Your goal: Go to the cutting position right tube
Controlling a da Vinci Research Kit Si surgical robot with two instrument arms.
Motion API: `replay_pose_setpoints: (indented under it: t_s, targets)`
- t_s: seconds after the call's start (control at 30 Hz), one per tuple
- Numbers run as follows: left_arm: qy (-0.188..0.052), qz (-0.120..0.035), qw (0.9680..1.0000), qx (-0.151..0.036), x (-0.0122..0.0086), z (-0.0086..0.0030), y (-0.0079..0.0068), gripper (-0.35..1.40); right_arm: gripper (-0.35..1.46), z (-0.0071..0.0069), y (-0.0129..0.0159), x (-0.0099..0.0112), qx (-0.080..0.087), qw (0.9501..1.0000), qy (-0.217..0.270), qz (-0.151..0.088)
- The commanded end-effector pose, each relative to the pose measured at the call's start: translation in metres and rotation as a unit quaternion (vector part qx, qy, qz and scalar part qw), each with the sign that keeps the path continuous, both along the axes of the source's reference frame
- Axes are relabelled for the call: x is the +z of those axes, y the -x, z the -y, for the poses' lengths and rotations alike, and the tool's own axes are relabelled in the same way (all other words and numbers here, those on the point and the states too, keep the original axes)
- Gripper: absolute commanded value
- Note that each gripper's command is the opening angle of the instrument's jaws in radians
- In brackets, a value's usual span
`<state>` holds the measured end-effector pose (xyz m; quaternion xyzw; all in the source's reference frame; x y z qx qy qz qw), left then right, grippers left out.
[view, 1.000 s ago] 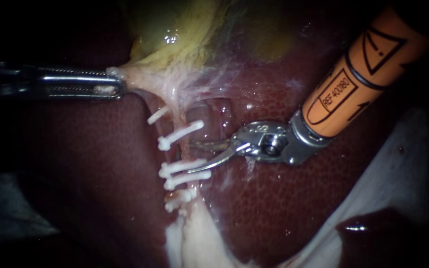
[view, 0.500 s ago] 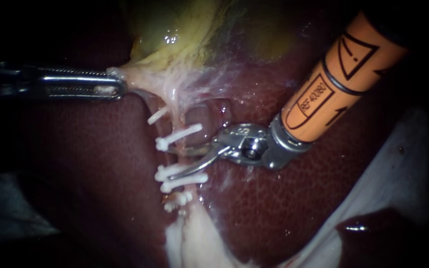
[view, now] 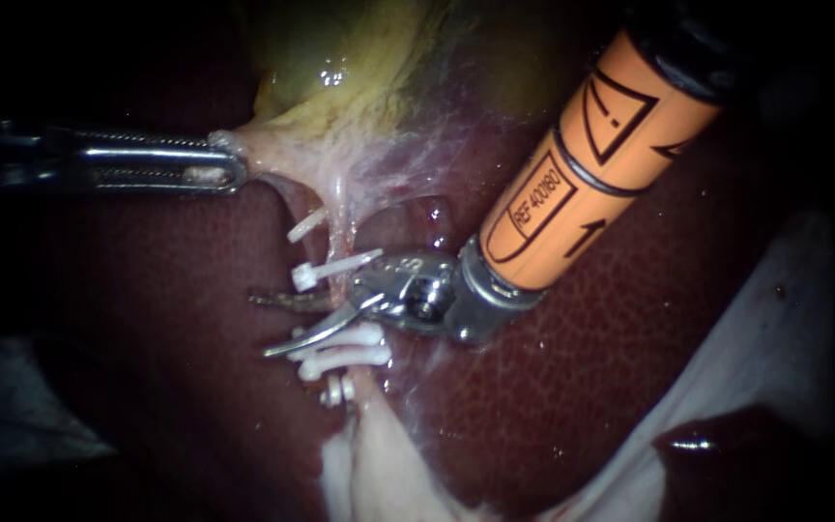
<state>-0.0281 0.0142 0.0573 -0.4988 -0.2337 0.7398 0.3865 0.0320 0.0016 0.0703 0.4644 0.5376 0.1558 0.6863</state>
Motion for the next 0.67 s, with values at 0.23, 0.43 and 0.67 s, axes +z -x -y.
replay_pose_setpoints:
  t_s: [0.23,0.43,0.67]
  targets:
    - [0.000,0.000,1.0000,0.000,0.0000,0.0000,-0.0001,-0.35,1.32,-0.0001,0.0003,-0.0022,0.008,0.9998,-0.011,-0.018]
    - [0.000,0.000,1.0000,0.001,0.0000,0.0000,-0.0003,-0.35,1.30,0.0001,0.0004,-0.0040,0.005,0.9997,-0.014,-0.020]
    - [0.000,0.000,1.0000,0.001,0.0000,0.0000,-0.0002,-0.35,1.30,-0.0001,0.0006,-0.0042,0.005,0.9997,-0.015,-0.021]
